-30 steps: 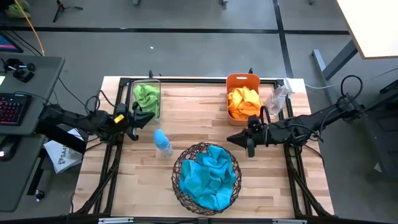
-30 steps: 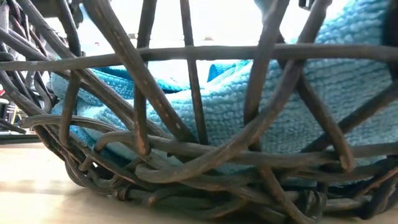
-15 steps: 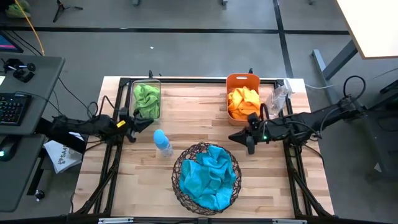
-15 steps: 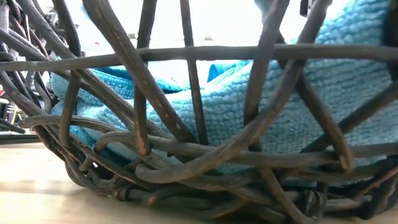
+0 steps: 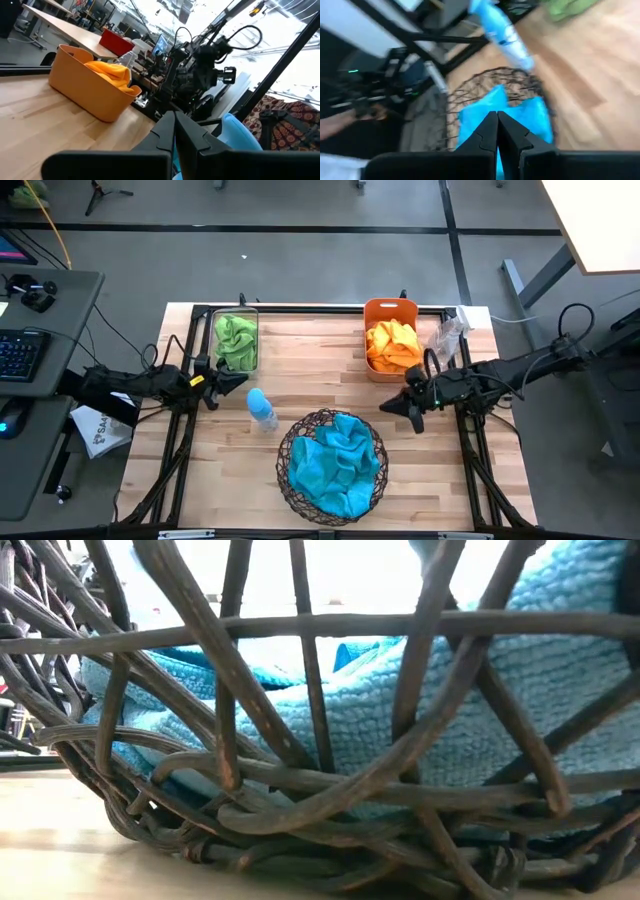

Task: Sort microfiber towel by color & place in baskets
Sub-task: Return to Home Position

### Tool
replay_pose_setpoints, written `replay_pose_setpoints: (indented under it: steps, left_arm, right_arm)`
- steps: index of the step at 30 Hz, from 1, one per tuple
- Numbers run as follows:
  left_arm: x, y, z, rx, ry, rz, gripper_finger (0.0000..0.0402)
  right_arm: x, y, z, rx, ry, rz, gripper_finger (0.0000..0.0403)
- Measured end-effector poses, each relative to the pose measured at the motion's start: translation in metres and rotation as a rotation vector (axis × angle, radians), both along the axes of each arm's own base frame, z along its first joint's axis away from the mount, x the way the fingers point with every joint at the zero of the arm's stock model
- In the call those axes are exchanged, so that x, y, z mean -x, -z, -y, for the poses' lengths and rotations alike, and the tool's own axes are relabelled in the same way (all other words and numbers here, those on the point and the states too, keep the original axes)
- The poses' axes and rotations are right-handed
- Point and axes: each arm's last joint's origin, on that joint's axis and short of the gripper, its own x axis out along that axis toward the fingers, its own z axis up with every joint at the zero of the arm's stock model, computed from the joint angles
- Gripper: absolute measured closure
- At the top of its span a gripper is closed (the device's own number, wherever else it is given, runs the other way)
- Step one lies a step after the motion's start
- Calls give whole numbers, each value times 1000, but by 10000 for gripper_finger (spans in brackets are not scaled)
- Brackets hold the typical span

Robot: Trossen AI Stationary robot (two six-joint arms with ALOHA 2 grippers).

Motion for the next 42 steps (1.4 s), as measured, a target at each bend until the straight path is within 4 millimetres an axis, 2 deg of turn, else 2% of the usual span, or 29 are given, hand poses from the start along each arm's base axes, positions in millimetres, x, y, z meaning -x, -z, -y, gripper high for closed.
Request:
replay_pose_setpoints:
  steps: [7,11,18,23,30,35,37,42]
  left_arm:
    - [0,0,0,-2,4,-1,401]
    - [0,0,0,-2,4,-2,401]
    - [0,0,0,-3,4,-2,401]
    - [0,0,0,-3,4,-3,401]
    - [0,0,0,-3,4,-2,401]
    - [0,0,0,-3,5,-3,401]
    - [0,0,0,-3,5,-3,401]
    - [0,0,0,-3,5,-4,401]
  right_arm:
    - [4,64,18,-112,-134,170,403]
    - [10,84,34,-86,-138,251,403]
    - [17,86,62,17,-149,333,403]
    - [18,86,74,104,-117,347,403]
    - [23,94,75,128,-183,361,403]
    - [41,122,72,-12,-166,431,403]
    - [50,127,69,-83,-166,502,403]
    - [56,119,60,-91,-232,589,403]
